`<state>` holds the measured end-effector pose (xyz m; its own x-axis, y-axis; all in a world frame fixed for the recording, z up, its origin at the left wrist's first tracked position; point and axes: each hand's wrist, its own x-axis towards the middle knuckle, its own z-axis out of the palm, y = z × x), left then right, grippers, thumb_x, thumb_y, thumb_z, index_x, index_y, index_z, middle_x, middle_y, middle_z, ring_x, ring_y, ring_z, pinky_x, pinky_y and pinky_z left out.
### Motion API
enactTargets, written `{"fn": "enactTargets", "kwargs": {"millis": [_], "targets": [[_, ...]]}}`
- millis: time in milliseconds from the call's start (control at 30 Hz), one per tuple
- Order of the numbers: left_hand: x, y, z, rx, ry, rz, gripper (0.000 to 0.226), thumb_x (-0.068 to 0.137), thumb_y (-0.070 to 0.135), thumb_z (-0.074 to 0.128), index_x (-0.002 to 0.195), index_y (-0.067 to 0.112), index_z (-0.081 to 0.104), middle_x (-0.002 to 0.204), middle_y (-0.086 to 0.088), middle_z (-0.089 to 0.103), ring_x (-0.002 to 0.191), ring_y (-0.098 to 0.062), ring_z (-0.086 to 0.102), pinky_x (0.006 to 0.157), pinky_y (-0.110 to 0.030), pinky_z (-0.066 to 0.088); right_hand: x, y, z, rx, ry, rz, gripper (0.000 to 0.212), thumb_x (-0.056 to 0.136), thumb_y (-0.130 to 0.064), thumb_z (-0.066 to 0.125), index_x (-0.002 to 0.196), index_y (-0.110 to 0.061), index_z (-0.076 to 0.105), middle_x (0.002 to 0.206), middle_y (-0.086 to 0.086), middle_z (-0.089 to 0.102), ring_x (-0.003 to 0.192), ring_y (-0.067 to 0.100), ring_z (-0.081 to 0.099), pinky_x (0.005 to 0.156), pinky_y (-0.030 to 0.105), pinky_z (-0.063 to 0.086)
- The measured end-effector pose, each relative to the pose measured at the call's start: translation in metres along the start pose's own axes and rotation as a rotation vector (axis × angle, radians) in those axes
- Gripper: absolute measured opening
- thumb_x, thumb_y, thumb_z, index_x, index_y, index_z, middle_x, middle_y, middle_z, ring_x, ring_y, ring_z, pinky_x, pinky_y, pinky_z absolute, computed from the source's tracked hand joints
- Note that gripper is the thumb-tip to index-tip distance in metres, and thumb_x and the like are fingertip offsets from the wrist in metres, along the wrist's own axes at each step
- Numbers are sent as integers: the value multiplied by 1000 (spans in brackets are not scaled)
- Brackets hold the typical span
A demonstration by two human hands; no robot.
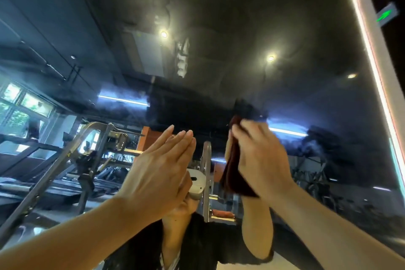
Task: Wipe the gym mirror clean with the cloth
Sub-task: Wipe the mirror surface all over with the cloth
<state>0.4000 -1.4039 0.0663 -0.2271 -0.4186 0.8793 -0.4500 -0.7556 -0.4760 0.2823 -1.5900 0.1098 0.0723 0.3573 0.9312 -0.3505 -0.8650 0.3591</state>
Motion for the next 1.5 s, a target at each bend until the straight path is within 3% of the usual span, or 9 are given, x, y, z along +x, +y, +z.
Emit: {"fn": "enactTargets", "kwargs": {"millis": [133,333,500,700,867,1000,1233,1367,1500], "targets": [[-1,1,1,-4,-10,-1,59,92,37,36,132,1,61,138,-17,57,130,-28,54,112,-47,25,34,-16,-1,116,6,345,33,82,-12,65,113,0,69,115,14,62,108,35,57,83,45,55],[-3,-3,0,-2,2,19,59,91,39,38,130,2,63,137,-16,59,129,-27,56,112,-45,25,-1,-27,-1,76,-32,3,61,50,-22,98,104,-5,74,102,9,70,90,29,68,71,37,58],[-4,-5,-4,-5,0,37,58,90,36,39,130,2,63,138,-16,58,131,-27,54,114,-45,24,23,-29,3,96,-33,446,47,84,-16,74,129,-4,63,128,11,59,117,31,54,95,40,49],[-18,-26,-11,-87,23,34,55,90,30,43,137,4,58,142,-13,55,134,-24,51,116,-46,23,-16,-56,29,102,143,-36,46,89,-21,67,132,-8,59,137,15,57,129,30,47,109,46,42],[-59,-93,-26,-83,9,-113,52,102,34,33,132,3,61,137,-15,61,133,-28,52,117,-54,30,-3,-55,31,160,314,531,28,94,-16,60,116,1,63,122,27,55,111,45,51,79,59,56],[-81,-134,-37,-25,105,-205,48,100,30,36,123,-3,61,125,-23,65,121,-39,61,111,-58,35,40,-140,44,262,297,186,41,101,-27,40,112,0,69,126,20,61,121,35,53,101,44,49],[-123,-193,-42,13,62,-443,55,97,30,36,136,-7,51,138,-26,55,129,-37,51,120,-37,15,116,-275,73,246,139,-444,36,97,-28,55,124,-6,66,132,15,59,124,30,51,110,38,37],[-121,-205,-38,78,16,-398,53,98,28,38,136,-6,52,137,-26,55,130,-35,51,121,-31,10,155,-277,77,228,229,-374,27,89,-19,64,114,-14,72,126,9,64,114,27,58,101,35,43],[-87,-174,-30,20,56,-259,53,97,27,36,134,-6,55,138,-23,55,131,-34,49,118,-42,20,173,-227,76,231,198,-163,30,98,-13,50,123,-9,66,138,15,55,127,33,51,110,45,42]]}}
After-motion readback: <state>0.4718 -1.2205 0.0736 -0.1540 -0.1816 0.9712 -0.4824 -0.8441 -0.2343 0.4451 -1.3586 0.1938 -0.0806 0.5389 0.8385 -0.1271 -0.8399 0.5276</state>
